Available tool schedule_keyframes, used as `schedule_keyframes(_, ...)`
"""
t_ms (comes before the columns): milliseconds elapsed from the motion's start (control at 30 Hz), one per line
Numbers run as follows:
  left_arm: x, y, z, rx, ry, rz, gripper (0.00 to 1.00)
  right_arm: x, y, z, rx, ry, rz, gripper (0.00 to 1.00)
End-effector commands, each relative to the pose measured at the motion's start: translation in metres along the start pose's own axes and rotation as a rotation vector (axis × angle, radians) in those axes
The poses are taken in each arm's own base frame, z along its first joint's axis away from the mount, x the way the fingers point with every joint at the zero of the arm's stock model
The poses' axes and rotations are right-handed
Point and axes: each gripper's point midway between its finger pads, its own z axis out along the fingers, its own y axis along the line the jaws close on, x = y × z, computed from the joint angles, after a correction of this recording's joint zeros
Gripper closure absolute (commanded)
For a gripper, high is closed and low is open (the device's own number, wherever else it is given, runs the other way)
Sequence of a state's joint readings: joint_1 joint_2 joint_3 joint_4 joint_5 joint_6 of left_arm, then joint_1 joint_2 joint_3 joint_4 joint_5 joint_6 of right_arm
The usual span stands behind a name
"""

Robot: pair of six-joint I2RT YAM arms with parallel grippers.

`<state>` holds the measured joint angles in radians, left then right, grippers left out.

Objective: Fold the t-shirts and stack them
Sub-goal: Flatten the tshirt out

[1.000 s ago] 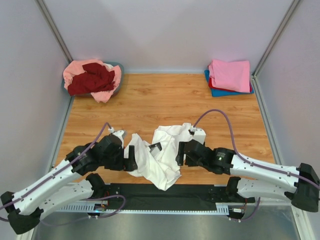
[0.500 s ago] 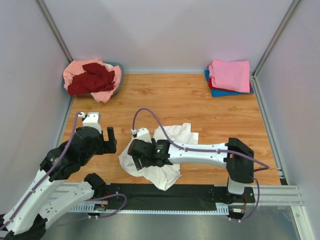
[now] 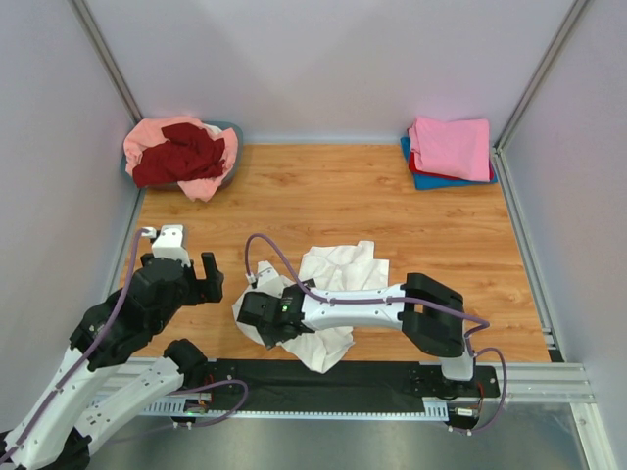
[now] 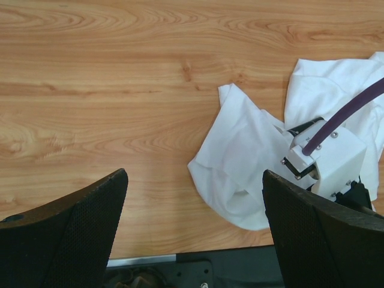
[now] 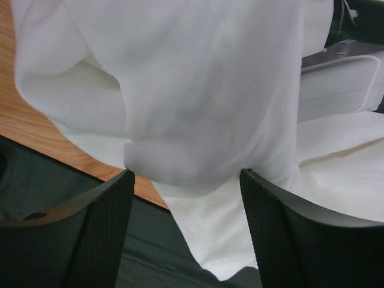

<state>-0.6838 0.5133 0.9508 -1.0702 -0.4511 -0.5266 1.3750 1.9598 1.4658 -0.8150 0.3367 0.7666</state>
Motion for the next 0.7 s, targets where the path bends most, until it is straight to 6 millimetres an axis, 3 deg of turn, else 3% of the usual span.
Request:
schedule_keyframes(0,-0.01,-0.001,-0.001,0.007,-0.045,-0.003,0.0,-0.025,0.007,-0.007,-0.018,-0.083,0.005,0.29)
schedule_keyframes(67,-0.011,0.0,-0.002,0.009,-0.056,-0.01,0.0,-0.03,0.006,-0.008,-0.01,-0.108,0.006,0.39)
schedule_keyframes(167,-0.01,0.0,-0.001,0.01,-0.059,-0.012,0.0,-0.036,-0.001,-0.014,0.014,-0.14,0.004,0.72)
schedule_keyframes(200,-0.009,0.0,0.0,0.005,-0.052,-0.009,0.0,-0.038,-0.006,-0.017,0.031,-0.151,0.008,0.99)
schedule_keyframes(267,-0.009,0.0,0.001,0.003,-0.047,-0.006,0.0,-0.042,-0.028,-0.028,0.111,-0.191,0.016,1.0)
schedule_keyframes(333,-0.009,0.0,0.001,0.002,-0.044,-0.005,0.0,-0.05,-0.052,-0.051,0.163,-0.241,0.027,1.0)
schedule_keyframes(367,-0.009,0.0,0.001,0.0,-0.045,-0.005,0.0,-0.051,-0.081,-0.064,0.262,-0.253,0.019,0.99)
schedule_keyframes(433,-0.009,0.0,0.001,0.003,-0.048,-0.007,0.0,-0.063,-0.123,-0.111,0.334,-0.325,0.075,1.0)
schedule_keyframes(467,-0.01,-0.001,0.0,0.006,-0.05,-0.005,0.0,-0.061,-0.165,-0.141,0.457,-0.363,0.117,1.0)
schedule_keyframes(500,-0.01,-0.001,-0.001,0.014,-0.053,-0.005,0.0,-0.062,-0.187,-0.163,0.492,-0.398,0.159,1.0)
schedule_keyframes(533,-0.011,-0.001,-0.002,0.016,-0.054,-0.004,0.01,-0.06,-0.214,-0.202,0.467,-0.47,0.256,1.0)
schedule_keyframes(567,-0.01,-0.001,-0.002,0.017,-0.048,-0.003,0.01,-0.051,-0.245,-0.222,0.526,-0.489,0.286,1.0)
schedule_keyframes(667,-0.009,-0.006,-0.001,0.025,-0.017,0.002,0.02,-0.024,-0.285,-0.247,0.435,-0.558,0.465,0.99)
